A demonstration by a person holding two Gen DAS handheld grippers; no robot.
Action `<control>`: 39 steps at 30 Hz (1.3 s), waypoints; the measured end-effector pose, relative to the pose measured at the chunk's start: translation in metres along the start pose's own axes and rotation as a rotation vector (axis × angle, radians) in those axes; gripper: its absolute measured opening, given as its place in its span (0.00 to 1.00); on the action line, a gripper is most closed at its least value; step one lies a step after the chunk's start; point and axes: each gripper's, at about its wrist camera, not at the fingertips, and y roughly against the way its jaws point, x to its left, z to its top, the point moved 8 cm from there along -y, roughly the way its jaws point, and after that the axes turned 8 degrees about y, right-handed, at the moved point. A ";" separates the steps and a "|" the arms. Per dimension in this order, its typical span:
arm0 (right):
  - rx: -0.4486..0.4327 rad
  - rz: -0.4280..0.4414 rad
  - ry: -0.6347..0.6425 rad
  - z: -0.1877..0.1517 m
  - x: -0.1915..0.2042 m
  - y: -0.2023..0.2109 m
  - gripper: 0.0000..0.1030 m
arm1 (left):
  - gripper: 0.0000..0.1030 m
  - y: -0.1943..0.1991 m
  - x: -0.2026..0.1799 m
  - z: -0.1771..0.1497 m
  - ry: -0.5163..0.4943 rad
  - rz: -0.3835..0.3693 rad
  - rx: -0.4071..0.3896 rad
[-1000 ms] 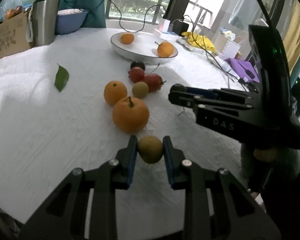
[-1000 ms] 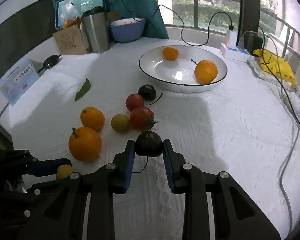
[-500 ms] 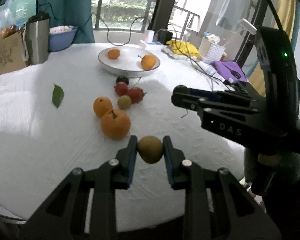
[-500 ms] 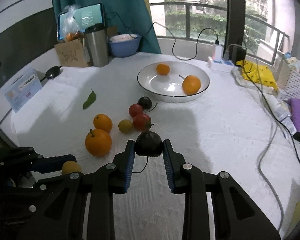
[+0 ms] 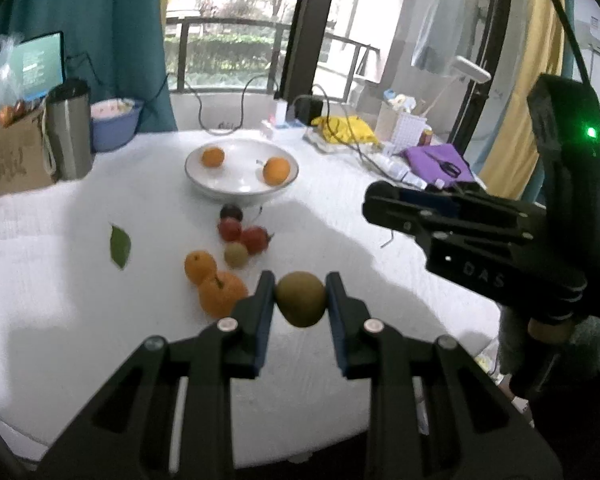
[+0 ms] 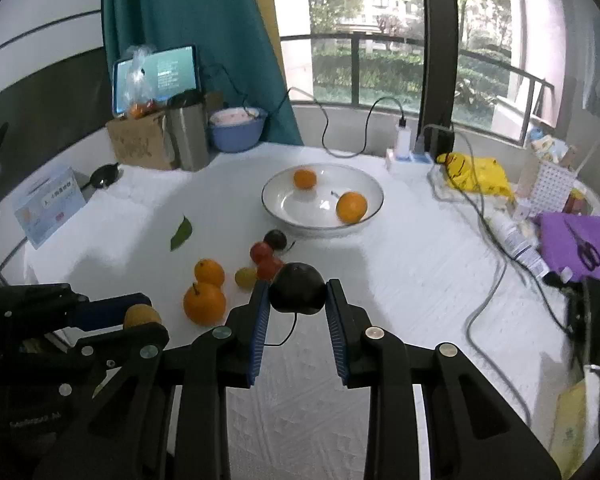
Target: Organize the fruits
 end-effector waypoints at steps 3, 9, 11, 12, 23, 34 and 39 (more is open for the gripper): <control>-0.024 -0.016 0.001 0.010 -0.003 0.009 0.29 | 0.26 0.003 -0.001 0.011 -0.008 -0.007 -0.013; -0.054 -0.048 -0.002 0.027 -0.009 0.019 0.29 | 0.26 0.008 -0.002 0.035 -0.034 -0.023 -0.049; -0.063 -0.061 -0.004 0.034 -0.013 0.021 0.29 | 0.26 0.009 -0.003 0.044 -0.042 -0.030 -0.060; -0.068 -0.066 -0.004 0.036 -0.014 0.022 0.29 | 0.26 0.010 -0.003 0.048 -0.048 -0.034 -0.065; -0.117 -0.125 -0.006 0.072 -0.026 0.029 0.29 | 0.26 0.012 -0.005 0.092 -0.093 -0.075 -0.121; -0.125 -0.157 0.011 0.099 -0.040 0.017 0.29 | 0.26 -0.003 0.000 0.127 -0.113 -0.113 -0.149; -0.126 -0.168 0.013 0.109 -0.051 0.008 0.29 | 0.26 -0.016 0.006 0.142 -0.116 -0.117 -0.153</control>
